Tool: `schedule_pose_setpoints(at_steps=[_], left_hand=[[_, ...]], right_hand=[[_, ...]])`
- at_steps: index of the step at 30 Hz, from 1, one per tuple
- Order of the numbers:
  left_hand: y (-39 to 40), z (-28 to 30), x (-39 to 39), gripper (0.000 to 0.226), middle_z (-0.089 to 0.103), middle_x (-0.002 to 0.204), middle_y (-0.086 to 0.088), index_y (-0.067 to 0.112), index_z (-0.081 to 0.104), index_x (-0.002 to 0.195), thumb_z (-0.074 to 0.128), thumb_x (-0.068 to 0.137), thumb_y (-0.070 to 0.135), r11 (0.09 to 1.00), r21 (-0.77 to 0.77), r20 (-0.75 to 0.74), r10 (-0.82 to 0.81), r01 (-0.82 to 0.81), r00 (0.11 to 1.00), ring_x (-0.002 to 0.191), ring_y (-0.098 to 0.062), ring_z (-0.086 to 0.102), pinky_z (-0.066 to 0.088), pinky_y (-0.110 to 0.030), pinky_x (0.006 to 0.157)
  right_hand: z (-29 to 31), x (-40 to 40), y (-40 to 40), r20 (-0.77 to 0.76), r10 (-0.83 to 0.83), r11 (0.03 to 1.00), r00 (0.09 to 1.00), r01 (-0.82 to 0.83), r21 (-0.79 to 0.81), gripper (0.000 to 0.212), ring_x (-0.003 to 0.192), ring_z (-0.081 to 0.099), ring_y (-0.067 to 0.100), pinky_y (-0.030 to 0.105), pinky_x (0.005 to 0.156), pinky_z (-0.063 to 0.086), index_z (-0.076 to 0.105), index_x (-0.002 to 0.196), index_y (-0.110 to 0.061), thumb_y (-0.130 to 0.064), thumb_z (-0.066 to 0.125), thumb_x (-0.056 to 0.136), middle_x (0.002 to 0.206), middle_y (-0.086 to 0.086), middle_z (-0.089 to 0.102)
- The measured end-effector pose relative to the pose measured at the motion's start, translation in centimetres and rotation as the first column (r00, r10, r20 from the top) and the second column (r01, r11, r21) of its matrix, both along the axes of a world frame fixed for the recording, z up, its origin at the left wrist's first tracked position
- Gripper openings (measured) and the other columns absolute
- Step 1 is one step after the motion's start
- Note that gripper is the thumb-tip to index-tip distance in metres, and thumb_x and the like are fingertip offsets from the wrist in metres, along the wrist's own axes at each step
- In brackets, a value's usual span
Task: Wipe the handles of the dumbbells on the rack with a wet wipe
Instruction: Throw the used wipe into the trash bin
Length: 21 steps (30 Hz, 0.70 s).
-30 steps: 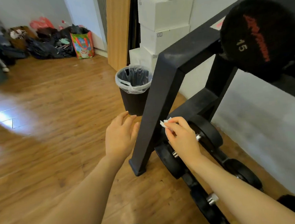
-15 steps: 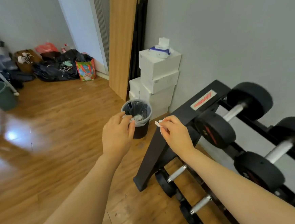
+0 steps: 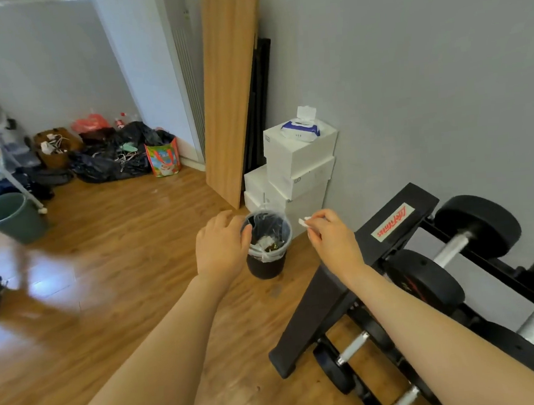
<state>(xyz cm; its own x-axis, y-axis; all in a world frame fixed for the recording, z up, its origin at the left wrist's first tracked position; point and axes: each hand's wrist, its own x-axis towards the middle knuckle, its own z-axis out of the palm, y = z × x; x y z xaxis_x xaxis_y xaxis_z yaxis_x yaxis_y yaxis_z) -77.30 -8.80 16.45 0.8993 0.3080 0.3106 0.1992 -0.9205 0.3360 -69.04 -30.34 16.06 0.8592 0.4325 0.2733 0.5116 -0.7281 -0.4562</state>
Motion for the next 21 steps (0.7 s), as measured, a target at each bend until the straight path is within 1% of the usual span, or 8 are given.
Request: schedule_pose_setpoints(at_steps=[5, 7, 9, 11, 13, 14, 17, 21], left_hand=[[3.5, -1.7, 4.8, 0.036, 0.062, 0.127, -0.015, 0.014, 0.069, 0.115, 0.046, 0.099, 0.035, 0.999, -0.022, -0.011, -0.033, 0.032, 0.999, 0.115, -0.036, 0.057, 0.046, -0.047, 0.09], [5.4, -2.6, 7.5, 0.041, 0.063, 0.123, -0.015, 0.014, 0.069, 0.115, 0.042, 0.096, 0.039, 0.998, -0.022, -0.013, -0.059, 0.059, 0.998, 0.111, -0.037, 0.059, 0.047, -0.046, 0.087], [7.7, -3.7, 10.6, 0.045, 0.064, 0.118, -0.015, 0.014, 0.069, 0.112, 0.037, 0.095, 0.041, 0.994, -0.003, -0.017, -0.106, 0.106, 0.994, 0.106, -0.037, 0.061, 0.048, -0.046, 0.084], [10.1, -4.9, 14.1, 0.046, 0.064, 0.118, -0.015, 0.014, 0.069, 0.111, 0.036, 0.094, 0.041, 0.987, 0.017, -0.032, -0.159, 0.159, 0.987, 0.104, -0.036, 0.062, 0.049, -0.045, 0.083], [12.5, -5.7, 17.7, 0.046, 0.064, 0.121, -0.014, 0.015, 0.069, 0.113, 0.036, 0.094, 0.04, 0.982, 0.004, -0.056, -0.187, 0.188, 0.981, 0.106, -0.035, 0.061, 0.048, -0.044, 0.085], [13.6, -6.1, 19.1, 0.045, 0.064, 0.12, -0.014, 0.015, 0.069, 0.113, 0.037, 0.094, 0.039, 0.981, -0.006, -0.06, -0.192, 0.192, 0.98, 0.106, -0.035, 0.061, 0.049, -0.044, 0.085], [16.8, -6.4, 23.0, 0.046, 0.064, 0.114, -0.016, 0.013, 0.07, 0.112, 0.038, 0.093, 0.039, 0.977, -0.028, -0.103, -0.212, 0.21, 0.972, 0.101, -0.037, 0.062, 0.049, -0.045, 0.083], [20.5, -6.8, 27.1, 0.051, 0.061, 0.126, -0.017, 0.014, 0.068, 0.118, 0.034, 0.094, 0.044, 0.967, -0.053, -0.193, -0.253, 0.248, 0.948, 0.112, -0.038, 0.059, 0.047, -0.048, 0.092]], right_hand=[[-3.5, 4.0, 4.3, -0.081, -0.021, 1.0, 0.996, 0.021, -0.006, 0.026, 0.09, 0.061, 0.025, 0.041, 0.079, 0.053, 0.066, 0.117, -0.006, -0.017, 0.057, 0.095, 0.116, 0.005, 0.056], [-4.8, 6.2, 6.7, -0.112, -0.023, 1.0, 0.993, 0.023, -0.005, 0.026, 0.092, 0.06, 0.024, 0.037, 0.079, 0.052, 0.065, 0.118, -0.007, -0.018, 0.056, 0.096, 0.117, 0.004, 0.056], [-5.8, 8.9, 9.3, -0.198, -0.044, 0.998, 0.979, 0.053, 0.04, 0.026, 0.097, 0.058, 0.022, 0.03, 0.078, 0.046, 0.062, 0.118, -0.01, -0.023, 0.05, 0.098, 0.118, 0.002, 0.056], [-6.8, 11.8, 12.0, -0.263, -0.055, 0.998, 0.963, 0.065, 0.028, 0.025, 0.099, 0.056, 0.019, 0.025, 0.074, 0.041, 0.06, 0.116, -0.017, -0.028, 0.045, 0.099, 0.114, -0.002, 0.057], [-7.7, 14.7, 14.6, -0.34, -0.082, 0.992, 0.937, 0.108, 0.06, 0.014, 0.096, 0.057, 0.015, 0.023, 0.067, 0.04, 0.056, 0.106, -0.032, -0.034, 0.046, 0.098, 0.104, -0.008, 0.06], [-8.3, 16.0, 15.7, -0.323, -0.106, 0.992, 0.94, 0.123, 0.033, 0.008, 0.093, 0.057, 0.014, 0.024, 0.065, 0.04, 0.054, 0.1, -0.038, -0.036, 0.047, 0.097, 0.099, -0.009, 0.061], [-9.3, 19.8, 18.8, -0.319, -0.126, 0.989, 0.939, 0.144, 0.033, 0.008, 0.087, 0.057, 0.013, 0.031, 0.066, 0.041, 0.053, 0.09, -0.039, -0.038, 0.047, 0.095, 0.095, -0.004, 0.063], [-9.7, 23.3, 22.1, -0.343, -0.165, 0.984, 0.925, 0.178, 0.006, 0.008, 0.083, 0.055, 0.01, 0.021, 0.059, 0.036, 0.05, 0.094, -0.038, -0.036, 0.044, 0.098, 0.094, -0.004, 0.061]])
